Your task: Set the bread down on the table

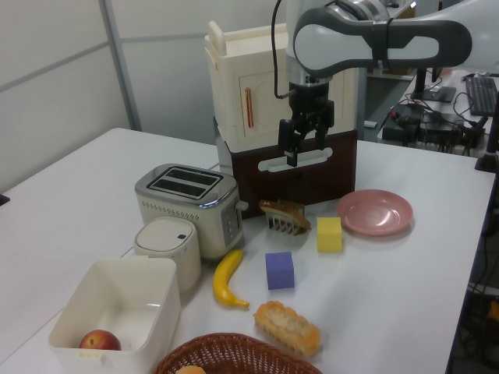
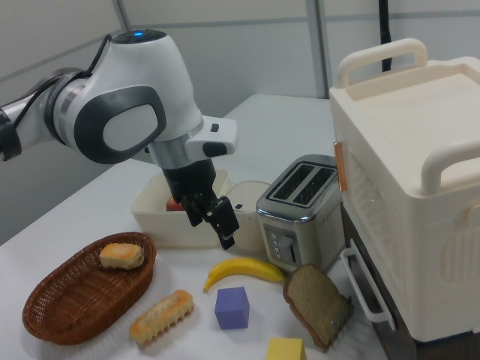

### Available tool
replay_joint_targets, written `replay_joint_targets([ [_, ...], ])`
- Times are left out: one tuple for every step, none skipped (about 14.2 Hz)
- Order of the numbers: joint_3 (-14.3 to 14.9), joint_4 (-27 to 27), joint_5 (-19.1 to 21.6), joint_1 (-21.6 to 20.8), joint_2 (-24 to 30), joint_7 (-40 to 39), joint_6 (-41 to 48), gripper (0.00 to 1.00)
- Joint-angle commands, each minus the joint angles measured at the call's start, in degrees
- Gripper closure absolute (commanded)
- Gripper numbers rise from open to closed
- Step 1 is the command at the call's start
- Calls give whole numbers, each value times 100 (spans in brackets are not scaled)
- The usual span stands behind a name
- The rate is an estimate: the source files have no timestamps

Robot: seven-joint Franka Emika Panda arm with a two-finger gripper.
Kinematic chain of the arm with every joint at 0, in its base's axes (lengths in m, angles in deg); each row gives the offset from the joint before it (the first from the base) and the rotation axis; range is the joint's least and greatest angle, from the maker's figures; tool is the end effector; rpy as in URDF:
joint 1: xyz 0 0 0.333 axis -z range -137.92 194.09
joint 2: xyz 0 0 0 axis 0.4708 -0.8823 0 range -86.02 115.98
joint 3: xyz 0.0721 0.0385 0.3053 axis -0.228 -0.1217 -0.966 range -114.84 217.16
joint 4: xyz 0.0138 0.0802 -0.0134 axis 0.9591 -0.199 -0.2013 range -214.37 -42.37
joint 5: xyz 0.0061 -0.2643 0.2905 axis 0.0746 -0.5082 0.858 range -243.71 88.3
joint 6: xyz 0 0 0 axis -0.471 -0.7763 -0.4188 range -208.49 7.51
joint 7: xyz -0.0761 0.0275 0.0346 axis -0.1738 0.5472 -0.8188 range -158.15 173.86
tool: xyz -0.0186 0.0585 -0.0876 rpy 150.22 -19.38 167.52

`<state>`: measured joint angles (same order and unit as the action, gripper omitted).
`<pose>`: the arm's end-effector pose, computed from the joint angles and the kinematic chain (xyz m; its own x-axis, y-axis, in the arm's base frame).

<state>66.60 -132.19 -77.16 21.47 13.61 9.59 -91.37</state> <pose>0.5663 -0.0851 0.5922 0.9818 -0.1840 0.0478 -0.1840 -0.9829 -0.0045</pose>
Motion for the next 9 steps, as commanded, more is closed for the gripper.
replay_joint_targets([
  [91,13,-2,-60,67,-269,173,0],
  [91,13,-19,-77,67,-323,164,0],
  [108,48,42,-59,67,-323,173,0],
  [109,48,33,-59,67,-323,173,0],
  [109,57,33,-68,67,-323,173,0],
  [109,57,33,-77,49,-306,156,0],
  [100,57,33,-77,40,-297,155,0],
  [91,57,33,-77,49,-323,164,0],
  [91,48,33,-77,49,-323,164,0],
])
